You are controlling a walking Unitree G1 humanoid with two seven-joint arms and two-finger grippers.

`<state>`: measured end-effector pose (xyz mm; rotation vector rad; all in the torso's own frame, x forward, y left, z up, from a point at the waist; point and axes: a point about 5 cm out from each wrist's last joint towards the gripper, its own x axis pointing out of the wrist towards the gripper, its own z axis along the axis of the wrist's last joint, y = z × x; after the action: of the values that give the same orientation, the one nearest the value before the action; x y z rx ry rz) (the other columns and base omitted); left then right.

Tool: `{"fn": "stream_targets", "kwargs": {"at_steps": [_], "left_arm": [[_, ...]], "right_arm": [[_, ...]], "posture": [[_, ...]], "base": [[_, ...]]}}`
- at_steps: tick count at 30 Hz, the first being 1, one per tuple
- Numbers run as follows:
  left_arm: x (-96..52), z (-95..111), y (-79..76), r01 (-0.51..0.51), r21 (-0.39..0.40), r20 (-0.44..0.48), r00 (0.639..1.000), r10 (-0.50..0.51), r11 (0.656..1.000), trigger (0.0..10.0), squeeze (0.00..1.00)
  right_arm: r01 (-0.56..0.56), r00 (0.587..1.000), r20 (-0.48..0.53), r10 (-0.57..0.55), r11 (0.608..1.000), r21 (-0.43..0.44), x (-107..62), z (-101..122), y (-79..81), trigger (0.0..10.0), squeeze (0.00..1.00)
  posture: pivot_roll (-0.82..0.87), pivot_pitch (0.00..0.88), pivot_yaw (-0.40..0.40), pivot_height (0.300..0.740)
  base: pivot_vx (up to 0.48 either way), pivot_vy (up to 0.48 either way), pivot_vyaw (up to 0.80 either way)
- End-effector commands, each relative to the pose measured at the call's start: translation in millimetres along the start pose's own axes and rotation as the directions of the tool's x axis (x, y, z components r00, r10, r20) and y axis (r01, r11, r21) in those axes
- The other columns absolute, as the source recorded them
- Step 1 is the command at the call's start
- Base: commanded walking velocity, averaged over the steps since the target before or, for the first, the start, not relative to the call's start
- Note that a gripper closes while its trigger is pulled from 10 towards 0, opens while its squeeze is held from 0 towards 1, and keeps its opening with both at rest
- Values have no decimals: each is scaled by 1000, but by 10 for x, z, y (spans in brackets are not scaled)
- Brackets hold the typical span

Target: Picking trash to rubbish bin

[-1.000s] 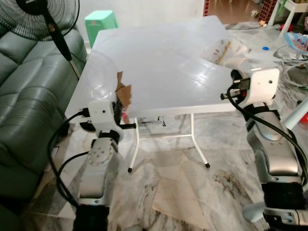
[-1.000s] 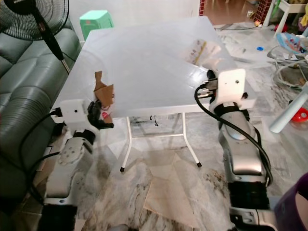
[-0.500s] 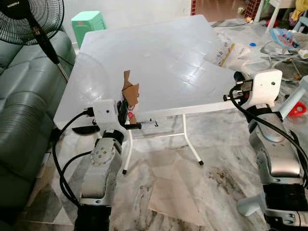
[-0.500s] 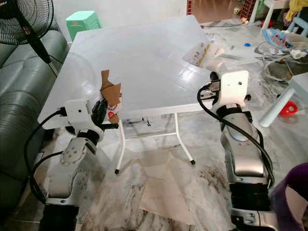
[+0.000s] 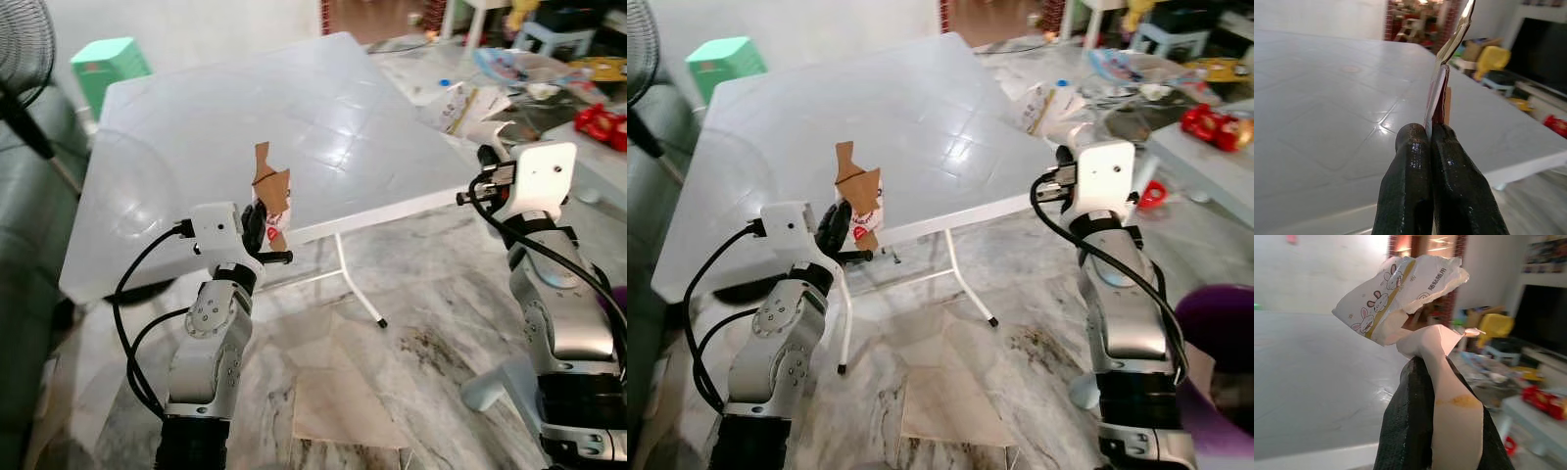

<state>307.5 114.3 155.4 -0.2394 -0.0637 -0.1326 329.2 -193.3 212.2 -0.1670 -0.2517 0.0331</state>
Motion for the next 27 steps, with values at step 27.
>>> {"fn": "stream_targets", "kwargs": {"at_steps": [27], "left_arm": [[1, 37, -25, 65, 23, 16, 998, -65, 998, 10000, 0]], "right_arm": [[-11, 1000, 14, 11, 1000, 1, 20, 40, 64, 10000, 0]], "posture": [[-84, 54, 87, 740]], "base": [[0, 0, -800]]}}
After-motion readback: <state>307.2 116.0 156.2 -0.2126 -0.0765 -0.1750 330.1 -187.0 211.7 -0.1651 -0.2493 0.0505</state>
